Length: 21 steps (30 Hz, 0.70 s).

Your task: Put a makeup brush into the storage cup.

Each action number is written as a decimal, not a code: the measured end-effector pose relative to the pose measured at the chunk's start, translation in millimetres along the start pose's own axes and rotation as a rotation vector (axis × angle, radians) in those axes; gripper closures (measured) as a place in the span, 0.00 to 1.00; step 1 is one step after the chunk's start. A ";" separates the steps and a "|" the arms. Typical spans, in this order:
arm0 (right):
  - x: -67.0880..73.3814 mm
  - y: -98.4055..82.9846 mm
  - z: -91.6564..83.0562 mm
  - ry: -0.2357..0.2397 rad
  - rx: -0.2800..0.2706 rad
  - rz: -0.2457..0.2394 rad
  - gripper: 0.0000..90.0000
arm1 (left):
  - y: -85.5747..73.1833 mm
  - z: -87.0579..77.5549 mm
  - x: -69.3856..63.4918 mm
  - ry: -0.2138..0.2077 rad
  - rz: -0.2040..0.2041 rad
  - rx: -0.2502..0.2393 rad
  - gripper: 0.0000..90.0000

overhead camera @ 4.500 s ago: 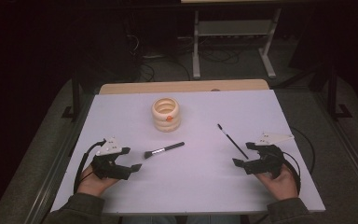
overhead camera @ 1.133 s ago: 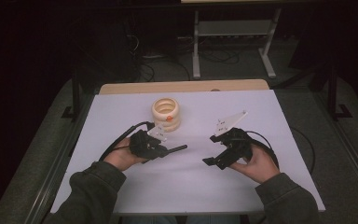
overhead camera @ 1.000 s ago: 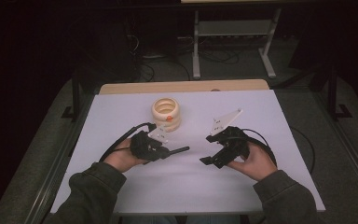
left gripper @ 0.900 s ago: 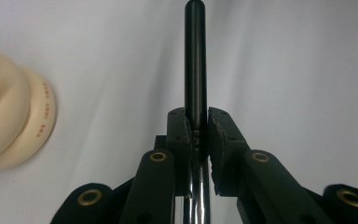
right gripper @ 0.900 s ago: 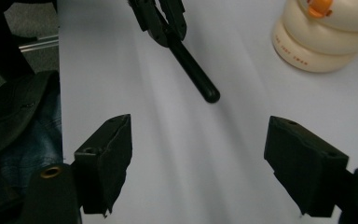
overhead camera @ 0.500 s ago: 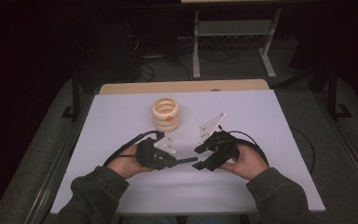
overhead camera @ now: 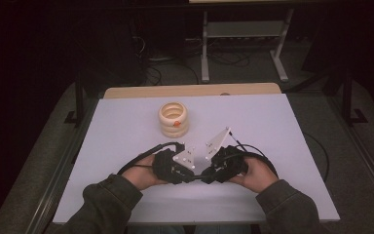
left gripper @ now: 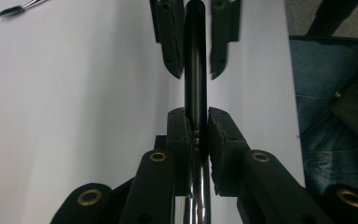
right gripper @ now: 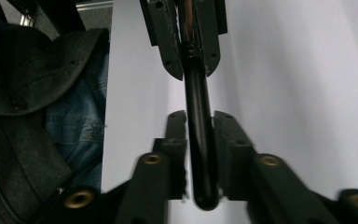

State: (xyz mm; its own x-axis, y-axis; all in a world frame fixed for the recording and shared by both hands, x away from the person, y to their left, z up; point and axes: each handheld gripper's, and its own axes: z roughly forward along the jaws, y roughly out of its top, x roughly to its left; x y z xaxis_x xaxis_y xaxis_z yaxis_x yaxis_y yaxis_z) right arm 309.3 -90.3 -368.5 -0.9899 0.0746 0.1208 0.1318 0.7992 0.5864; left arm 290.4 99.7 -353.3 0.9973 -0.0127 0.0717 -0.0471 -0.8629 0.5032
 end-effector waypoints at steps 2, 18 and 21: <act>1.0 -1.5 1.6 0.018 0.004 -0.013 0.87 | 0.3 1.7 -1.8 -0.001 0.010 0.006 0.88; 7.5 -22.3 -1.3 0.000 -0.085 -0.004 0.87 | -30.2 2.6 1.6 -0.040 -0.127 -0.093 0.68; 8.0 -20.1 0.1 -0.009 -0.099 -0.019 0.87 | -30.1 2.6 0.8 -0.045 -0.122 -0.096 0.76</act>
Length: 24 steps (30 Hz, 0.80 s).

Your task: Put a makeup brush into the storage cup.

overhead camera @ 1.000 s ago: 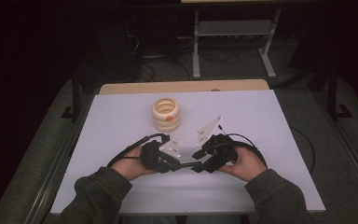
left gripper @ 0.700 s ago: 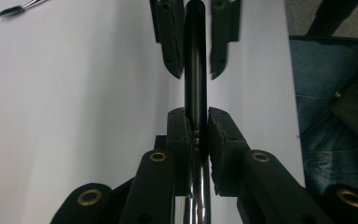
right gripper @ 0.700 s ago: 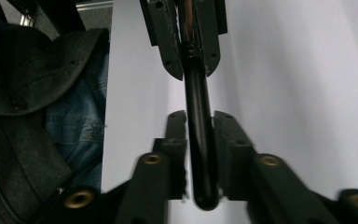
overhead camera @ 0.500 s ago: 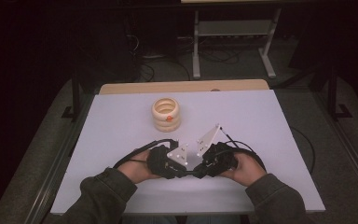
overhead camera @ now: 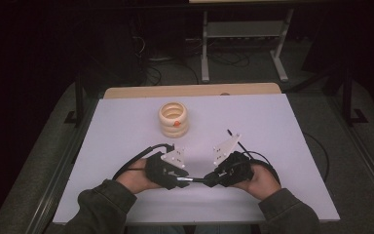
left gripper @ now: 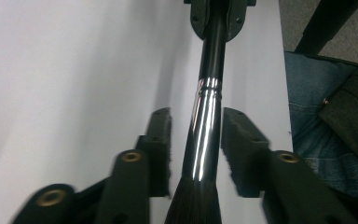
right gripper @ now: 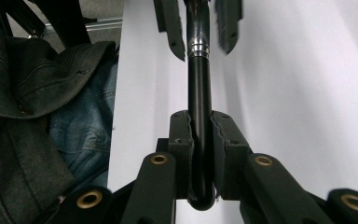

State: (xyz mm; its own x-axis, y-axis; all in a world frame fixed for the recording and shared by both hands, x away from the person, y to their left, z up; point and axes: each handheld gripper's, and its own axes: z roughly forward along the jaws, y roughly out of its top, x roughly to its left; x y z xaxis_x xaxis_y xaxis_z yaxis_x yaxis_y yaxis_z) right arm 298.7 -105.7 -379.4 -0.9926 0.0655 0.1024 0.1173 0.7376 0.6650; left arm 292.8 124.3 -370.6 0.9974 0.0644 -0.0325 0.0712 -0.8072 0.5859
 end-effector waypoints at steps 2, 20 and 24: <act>0.4 1.1 1.6 0.000 -0.005 -0.003 0.87 | 0.0 -0.6 0.1 -0.003 0.009 0.006 0.81; 2.2 11.0 23.2 0.028 0.143 -0.010 0.87 | 2.4 3.0 -4.4 -0.027 0.059 0.083 0.84; 5.2 8.5 20.9 0.001 0.121 -0.017 0.88 | -7.4 -4.9 1.1 -0.024 -0.023 -0.011 0.71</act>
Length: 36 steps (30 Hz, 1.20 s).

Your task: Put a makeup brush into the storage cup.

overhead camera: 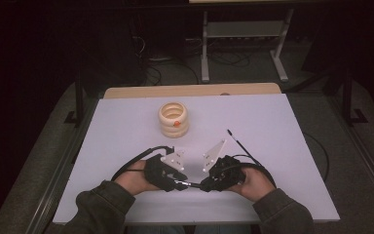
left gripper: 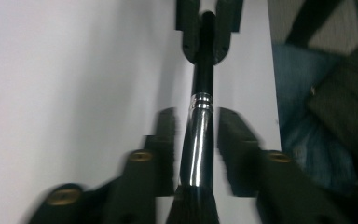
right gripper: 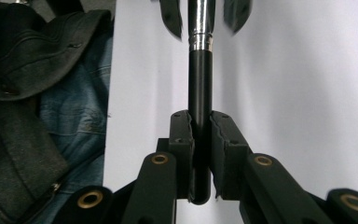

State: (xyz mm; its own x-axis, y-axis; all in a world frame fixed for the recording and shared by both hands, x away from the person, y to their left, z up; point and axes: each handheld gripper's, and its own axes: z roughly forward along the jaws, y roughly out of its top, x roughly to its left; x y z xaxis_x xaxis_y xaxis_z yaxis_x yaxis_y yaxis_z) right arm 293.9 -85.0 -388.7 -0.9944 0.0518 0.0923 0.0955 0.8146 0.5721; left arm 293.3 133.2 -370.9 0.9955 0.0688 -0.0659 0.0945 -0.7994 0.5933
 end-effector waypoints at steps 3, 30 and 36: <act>-0.5 -6.7 -4.4 -0.018 -0.030 0.025 0.88 | -10.5 -8.6 3.3 -0.002 -0.067 -0.060 0.65; 3.2 -2.0 1.7 -0.114 -0.183 -0.001 0.84 | -20.1 -16.8 13.4 -0.085 -0.167 -0.221 0.85; 5.6 6.0 6.2 -0.112 -0.121 -0.005 0.77 | -14.9 -13.6 8.3 -0.048 -0.148 -0.154 0.86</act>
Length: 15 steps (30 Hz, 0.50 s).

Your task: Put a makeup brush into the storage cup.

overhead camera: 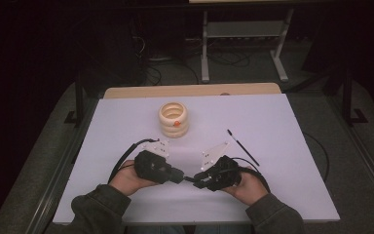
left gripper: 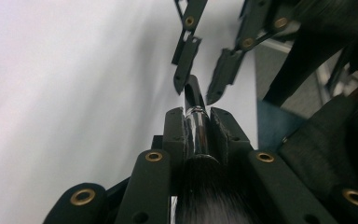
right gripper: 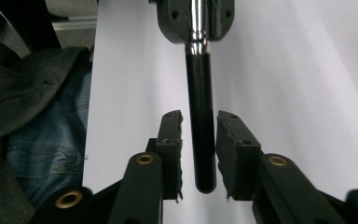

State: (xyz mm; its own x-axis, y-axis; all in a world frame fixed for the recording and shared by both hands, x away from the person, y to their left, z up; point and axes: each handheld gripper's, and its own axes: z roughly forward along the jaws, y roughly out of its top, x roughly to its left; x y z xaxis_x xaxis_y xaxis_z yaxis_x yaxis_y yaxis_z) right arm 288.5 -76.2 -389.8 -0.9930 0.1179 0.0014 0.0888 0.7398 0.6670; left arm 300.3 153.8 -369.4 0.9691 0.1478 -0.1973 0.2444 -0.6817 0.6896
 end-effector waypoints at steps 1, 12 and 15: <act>0.0 0.0 0.0 0.000 0.000 0.000 0.77 | 0.0 0.0 0.0 0.000 0.000 0.000 0.86; 3.5 0.7 8.0 -0.001 0.022 0.001 0.87 | -4.1 -8.6 1.4 0.024 -0.019 -0.040 0.67; -1.8 -7.3 1.3 -0.005 -0.029 0.060 0.87 | -7.1 -12.5 4.0 0.027 -0.049 -0.065 0.64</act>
State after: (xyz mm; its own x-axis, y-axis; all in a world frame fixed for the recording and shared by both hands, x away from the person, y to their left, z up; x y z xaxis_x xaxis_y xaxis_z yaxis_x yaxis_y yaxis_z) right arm 289.8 -81.0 -395.6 -0.9855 0.1653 0.0382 0.1460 0.7116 0.6872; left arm 302.8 168.2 -366.4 0.9563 0.1995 -0.2137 0.2922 -0.6257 0.7233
